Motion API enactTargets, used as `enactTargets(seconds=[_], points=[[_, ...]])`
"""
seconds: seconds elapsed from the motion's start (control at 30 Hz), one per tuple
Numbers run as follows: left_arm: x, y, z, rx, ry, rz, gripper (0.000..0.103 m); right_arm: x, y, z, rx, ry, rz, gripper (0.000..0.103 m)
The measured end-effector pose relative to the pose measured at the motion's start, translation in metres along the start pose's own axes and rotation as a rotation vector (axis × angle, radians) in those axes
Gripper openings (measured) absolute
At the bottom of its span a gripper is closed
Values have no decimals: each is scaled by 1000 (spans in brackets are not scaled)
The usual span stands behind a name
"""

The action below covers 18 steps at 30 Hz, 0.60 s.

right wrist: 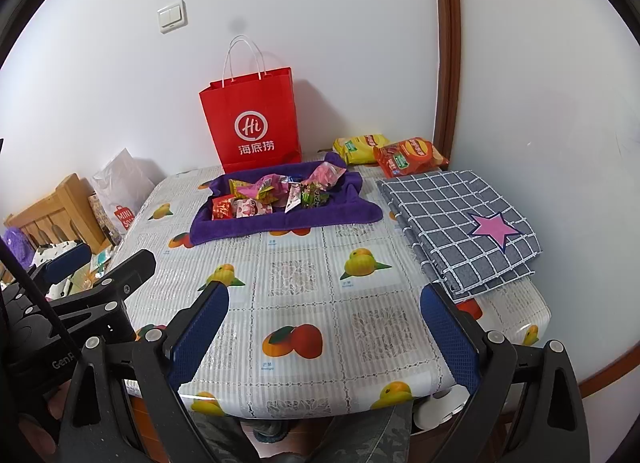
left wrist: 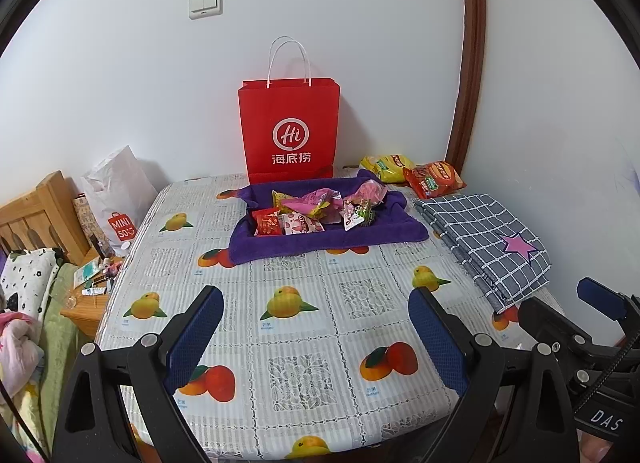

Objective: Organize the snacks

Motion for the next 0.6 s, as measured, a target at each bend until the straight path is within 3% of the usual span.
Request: enactTargets(seconds=[0.6], points=[[0,0,1,-1,0,-1,94,1,-1,0,-2,1,1,96]])
Point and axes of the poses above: each gripper's, at about its wrist camera, not at the fingertips, and y roughly the way its jaws point, z to its right, x to its underside, the point moved 5 cm from there along y, roughly the way its jaws point, and after that the axes turned 14 degrees about -y, right-handed, at the moved point
